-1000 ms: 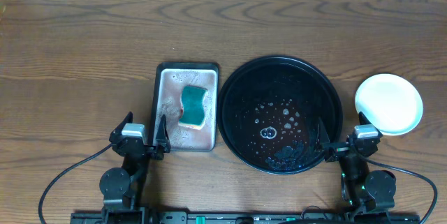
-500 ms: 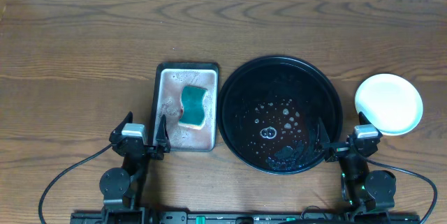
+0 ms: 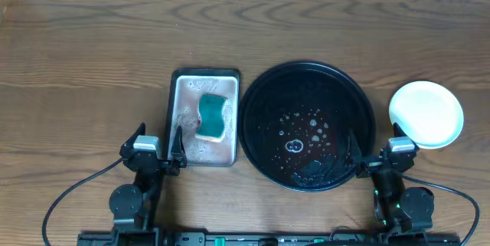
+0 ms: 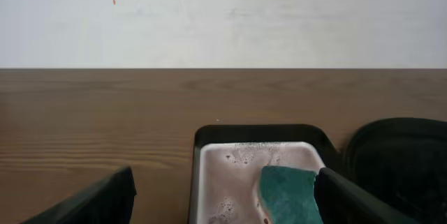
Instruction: Clean dirty plates on tray and stack at the side
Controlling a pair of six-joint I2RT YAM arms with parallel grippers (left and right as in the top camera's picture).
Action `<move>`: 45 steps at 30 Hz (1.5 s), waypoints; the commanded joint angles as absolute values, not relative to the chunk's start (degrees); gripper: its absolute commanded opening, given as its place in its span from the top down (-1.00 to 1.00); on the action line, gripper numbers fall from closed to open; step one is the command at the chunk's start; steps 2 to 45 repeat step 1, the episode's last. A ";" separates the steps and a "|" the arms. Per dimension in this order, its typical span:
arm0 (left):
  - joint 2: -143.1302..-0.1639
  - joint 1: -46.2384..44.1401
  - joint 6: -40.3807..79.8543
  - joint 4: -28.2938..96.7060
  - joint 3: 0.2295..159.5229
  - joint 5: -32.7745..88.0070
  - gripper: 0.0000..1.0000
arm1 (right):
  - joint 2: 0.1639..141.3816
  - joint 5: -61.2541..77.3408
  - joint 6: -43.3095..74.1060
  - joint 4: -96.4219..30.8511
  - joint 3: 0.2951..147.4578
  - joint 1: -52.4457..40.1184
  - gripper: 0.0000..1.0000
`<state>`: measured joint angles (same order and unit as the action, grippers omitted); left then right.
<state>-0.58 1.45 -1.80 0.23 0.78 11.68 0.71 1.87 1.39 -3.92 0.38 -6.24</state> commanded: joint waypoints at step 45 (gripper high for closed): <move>-0.23 1.69 -2.74 2.92 0.23 13.06 -0.64 | 0.38 1.72 0.78 -4.14 0.32 -5.76 -0.99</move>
